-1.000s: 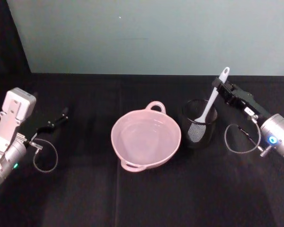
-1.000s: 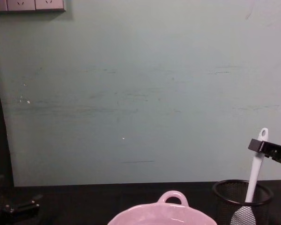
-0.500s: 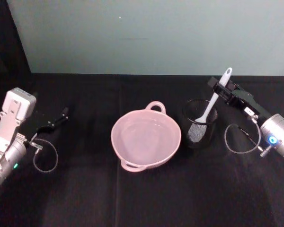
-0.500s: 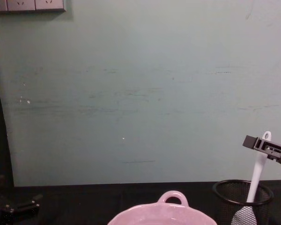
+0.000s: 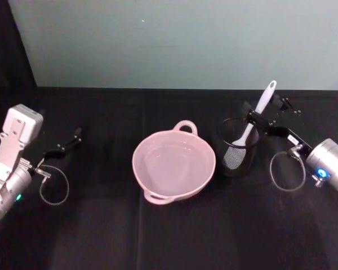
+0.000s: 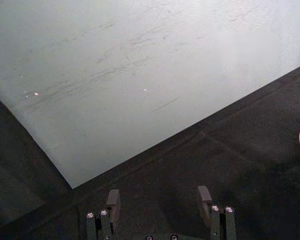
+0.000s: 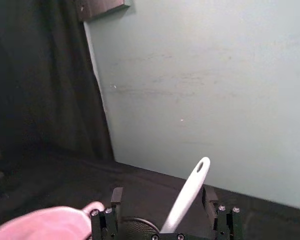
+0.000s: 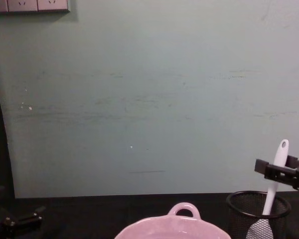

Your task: Use the one hand to pick up the spoon and stir the clear water in the bowl.

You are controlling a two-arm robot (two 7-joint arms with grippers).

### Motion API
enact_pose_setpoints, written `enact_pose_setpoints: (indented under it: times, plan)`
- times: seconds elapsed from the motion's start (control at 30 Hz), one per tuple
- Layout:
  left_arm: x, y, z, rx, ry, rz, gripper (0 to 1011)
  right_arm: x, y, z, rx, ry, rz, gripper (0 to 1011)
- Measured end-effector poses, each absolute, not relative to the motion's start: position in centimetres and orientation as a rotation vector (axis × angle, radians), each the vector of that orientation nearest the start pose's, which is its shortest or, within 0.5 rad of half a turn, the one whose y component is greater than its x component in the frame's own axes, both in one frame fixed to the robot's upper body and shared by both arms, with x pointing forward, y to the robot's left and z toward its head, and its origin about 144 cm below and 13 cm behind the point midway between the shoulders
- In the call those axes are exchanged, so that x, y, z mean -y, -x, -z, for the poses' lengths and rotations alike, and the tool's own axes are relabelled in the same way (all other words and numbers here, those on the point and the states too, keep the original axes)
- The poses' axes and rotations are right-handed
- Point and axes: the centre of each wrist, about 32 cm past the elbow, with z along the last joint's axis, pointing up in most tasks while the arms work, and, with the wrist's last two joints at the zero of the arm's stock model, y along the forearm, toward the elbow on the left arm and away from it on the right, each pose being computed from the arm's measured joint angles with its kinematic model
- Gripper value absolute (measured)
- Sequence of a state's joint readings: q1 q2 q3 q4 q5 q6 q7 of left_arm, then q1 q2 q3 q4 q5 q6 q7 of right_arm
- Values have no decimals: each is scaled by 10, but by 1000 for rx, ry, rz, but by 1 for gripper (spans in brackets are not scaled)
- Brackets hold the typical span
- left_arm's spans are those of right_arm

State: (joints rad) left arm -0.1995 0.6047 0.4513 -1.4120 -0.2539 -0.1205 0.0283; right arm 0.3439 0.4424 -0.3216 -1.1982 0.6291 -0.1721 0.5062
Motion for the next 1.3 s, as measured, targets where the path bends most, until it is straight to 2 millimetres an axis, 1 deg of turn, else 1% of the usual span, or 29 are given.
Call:
enact_pose_setpoints:
  times: [0.07,0.17,0.3,0.47,0.5,0.53,0.57,0.6,0.73,0.83,0.93,1.07,1.3]
  plan:
    - [-310,-489,-1140,285,-304,-1248,1011,320,-540,-1147,51,-77,975,1003]
    - [-310,-489,-1140,285,-305,-1248,1011,322,-535,-1147,126,-45,981,1002]
    - [-310,-489,-1140,285,-304,-1248,1011,326,-528,-1149,180,-26,990,1003]
    - [-310,-489,-1140,285,-305,-1248,1011,336,-501,-1157,223,-23,1005,1002]
    - [-310,-489,-1140,285,-304,-1248,1011,339,-493,-1158,233,-21,1014,1003]
    - [-310,-489,-1140,285,-304,-1248,1011,339,-493,-1158,233,-21,1014,1003]
    - [-310,-489,-1140,285,-305,-1248,1011,343,-484,-1158,254,-19,1025,1003]
    - [-310,-489,-1140,285,-304,-1248,1011,347,-476,-1157,281,-18,1042,1003]
    - [-310,-489,-1140,285,-304,-1248,1011,358,-460,-1151,330,-23,1099,1003]
    - [-310,-489,-1140,285,-304,-1248,1011,366,-453,-1145,338,-35,1143,1003]
    - [-310,-489,-1140,285,-304,-1248,1011,373,-450,-1136,330,-44,1181,1003]
    - [-310,-489,-1140,285,-304,-1248,1011,376,-451,-1125,310,-51,1215,1003]
    - [-310,-489,-1140,285,-305,-1248,1011,372,-454,-1120,313,-45,1236,1003]
